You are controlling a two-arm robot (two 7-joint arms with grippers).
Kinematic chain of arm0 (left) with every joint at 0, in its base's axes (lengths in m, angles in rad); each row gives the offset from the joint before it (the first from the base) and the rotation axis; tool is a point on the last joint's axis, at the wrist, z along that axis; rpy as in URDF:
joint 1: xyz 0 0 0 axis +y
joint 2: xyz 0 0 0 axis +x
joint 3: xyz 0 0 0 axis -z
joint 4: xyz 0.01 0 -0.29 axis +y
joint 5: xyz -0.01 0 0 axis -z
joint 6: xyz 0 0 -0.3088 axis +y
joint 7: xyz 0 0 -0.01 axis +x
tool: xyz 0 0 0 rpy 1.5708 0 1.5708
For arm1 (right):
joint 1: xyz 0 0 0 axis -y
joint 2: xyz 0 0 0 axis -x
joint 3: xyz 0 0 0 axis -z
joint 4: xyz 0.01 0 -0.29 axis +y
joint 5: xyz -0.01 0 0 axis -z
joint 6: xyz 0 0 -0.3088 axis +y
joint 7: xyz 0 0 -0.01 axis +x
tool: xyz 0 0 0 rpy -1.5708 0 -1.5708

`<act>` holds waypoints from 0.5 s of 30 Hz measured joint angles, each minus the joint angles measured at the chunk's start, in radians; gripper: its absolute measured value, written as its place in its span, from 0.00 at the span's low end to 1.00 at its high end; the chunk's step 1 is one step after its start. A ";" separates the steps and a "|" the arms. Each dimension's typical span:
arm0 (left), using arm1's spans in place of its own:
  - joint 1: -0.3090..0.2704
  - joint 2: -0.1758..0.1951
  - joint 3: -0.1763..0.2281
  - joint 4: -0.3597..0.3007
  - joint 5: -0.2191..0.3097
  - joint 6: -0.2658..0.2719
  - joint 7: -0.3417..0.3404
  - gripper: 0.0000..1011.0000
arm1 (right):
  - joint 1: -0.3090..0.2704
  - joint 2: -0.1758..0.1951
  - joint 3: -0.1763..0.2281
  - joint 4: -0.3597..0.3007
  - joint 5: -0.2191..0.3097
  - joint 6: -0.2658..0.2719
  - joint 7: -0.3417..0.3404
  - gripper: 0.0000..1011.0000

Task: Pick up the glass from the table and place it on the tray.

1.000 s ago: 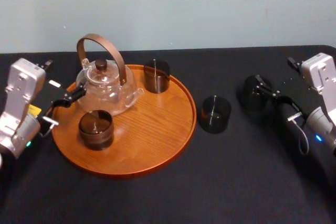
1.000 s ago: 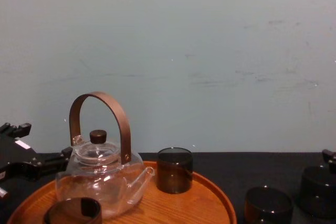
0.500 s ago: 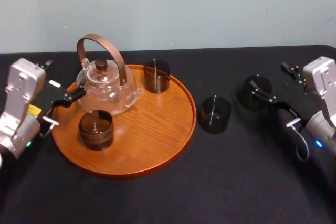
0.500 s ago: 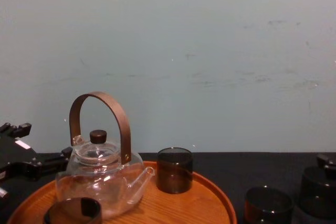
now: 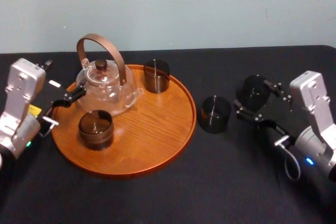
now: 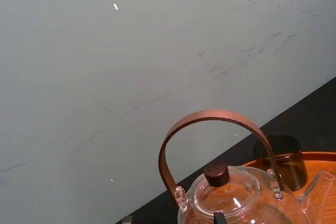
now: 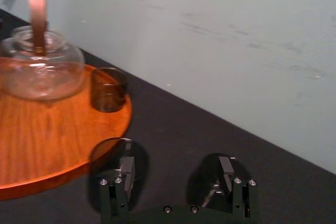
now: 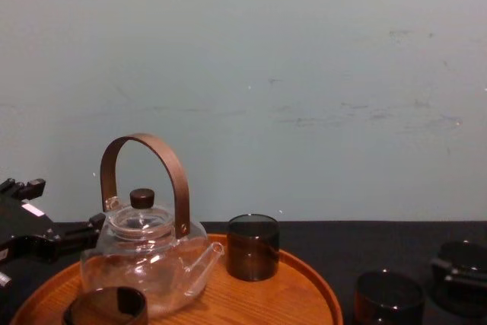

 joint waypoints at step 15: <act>0.000 0.000 0.000 0.000 0.000 0.000 0.000 0.99 | -0.018 -0.052 -0.023 -0.013 -0.010 0.040 0.064 0.99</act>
